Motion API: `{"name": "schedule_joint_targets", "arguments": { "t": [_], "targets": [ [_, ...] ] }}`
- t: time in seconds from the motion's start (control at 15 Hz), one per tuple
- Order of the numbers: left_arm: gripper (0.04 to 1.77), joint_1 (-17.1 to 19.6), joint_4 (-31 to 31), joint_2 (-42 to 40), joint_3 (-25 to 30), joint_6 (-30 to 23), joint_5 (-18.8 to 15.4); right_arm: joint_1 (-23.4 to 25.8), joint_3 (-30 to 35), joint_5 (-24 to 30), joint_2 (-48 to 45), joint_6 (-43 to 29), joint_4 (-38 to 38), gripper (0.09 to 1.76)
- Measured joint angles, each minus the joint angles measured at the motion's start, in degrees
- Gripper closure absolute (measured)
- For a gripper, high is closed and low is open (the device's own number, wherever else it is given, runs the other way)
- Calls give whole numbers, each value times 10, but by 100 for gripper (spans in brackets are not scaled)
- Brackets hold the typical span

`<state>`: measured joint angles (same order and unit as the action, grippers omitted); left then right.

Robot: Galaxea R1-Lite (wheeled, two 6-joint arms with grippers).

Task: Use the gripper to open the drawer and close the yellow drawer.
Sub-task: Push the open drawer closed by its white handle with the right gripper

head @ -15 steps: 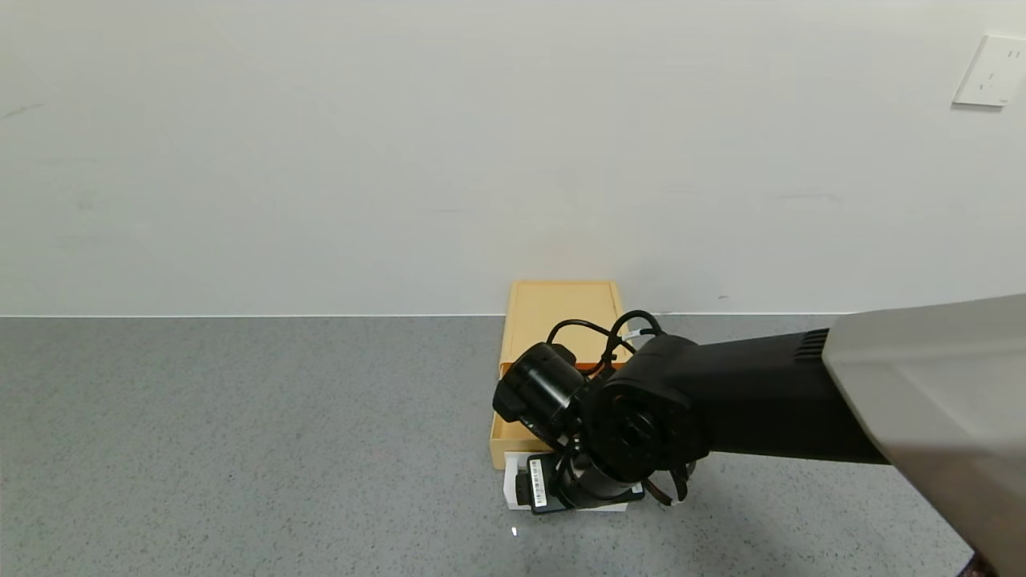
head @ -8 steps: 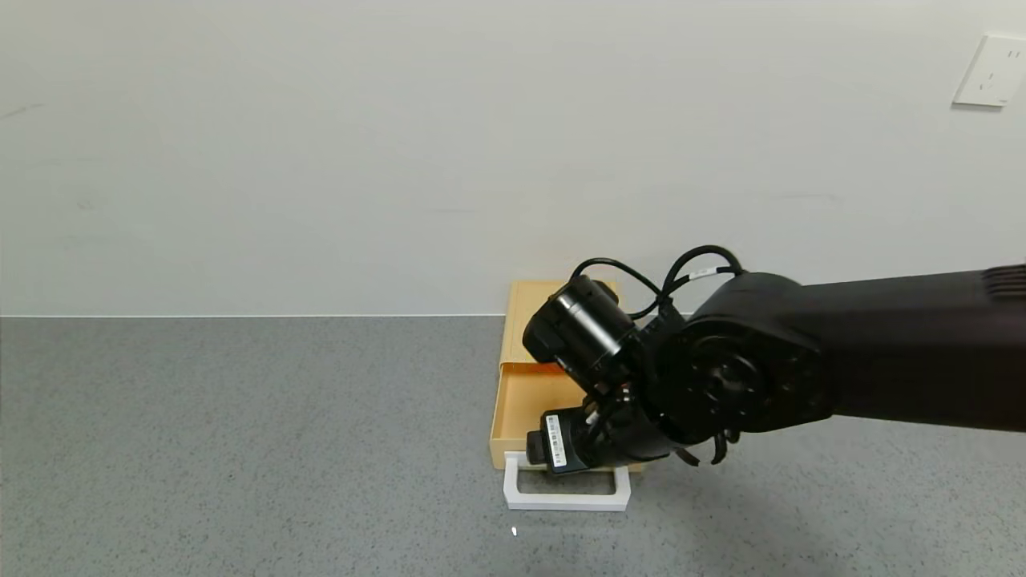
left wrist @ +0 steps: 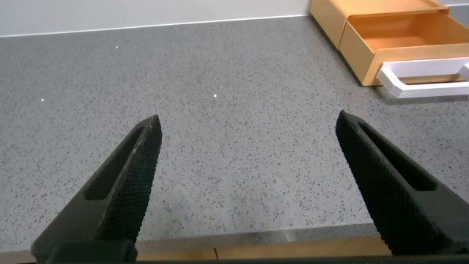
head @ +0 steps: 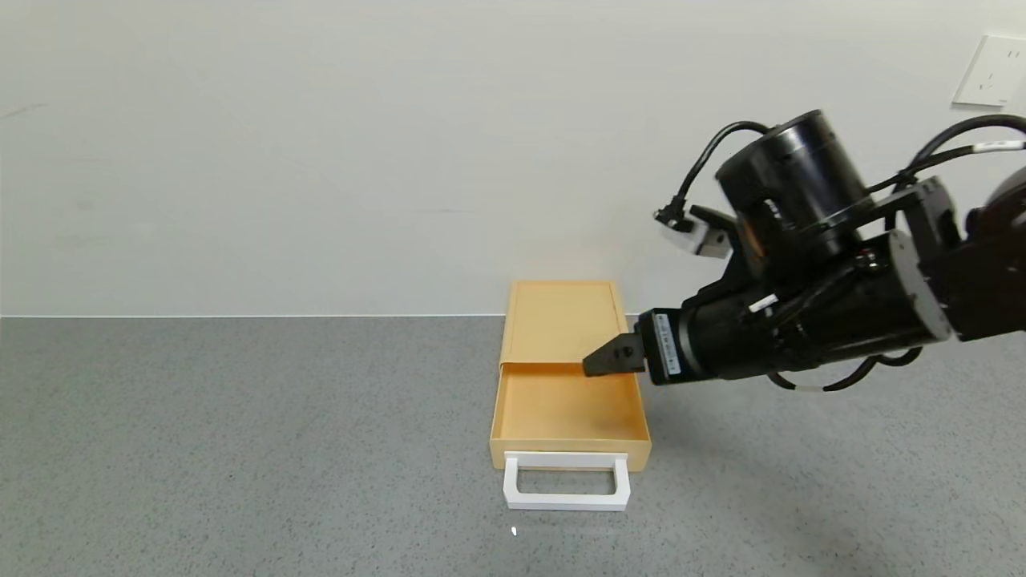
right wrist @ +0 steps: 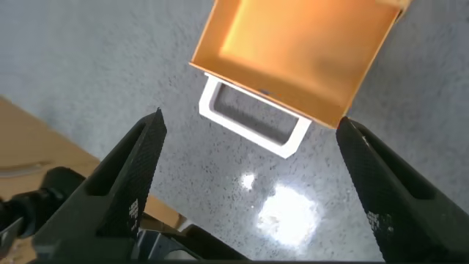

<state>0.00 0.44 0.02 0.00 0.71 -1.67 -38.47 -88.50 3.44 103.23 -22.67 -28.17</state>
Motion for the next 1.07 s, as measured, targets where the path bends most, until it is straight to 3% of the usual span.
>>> {"name": "schedule_joint_targets", "arguments": {
  "t": [0.33, 0.53, 0.73, 1.07],
  "targets": [
    [9, 0, 0, 0, 0, 0, 0, 115, 125, 123, -89, 61, 148, 14],
    [9, 0, 0, 0, 0, 0, 0, 174, 158, 176, -114, 69, 181, 14],
    [9, 0, 0, 0, 0, 0, 0, 203, 163, 190, -125, 69, 183, 14],
    [9, 0, 0, 0, 0, 0, 0, 209, 165, 190, -128, 69, 183, 14]
  ]
}}
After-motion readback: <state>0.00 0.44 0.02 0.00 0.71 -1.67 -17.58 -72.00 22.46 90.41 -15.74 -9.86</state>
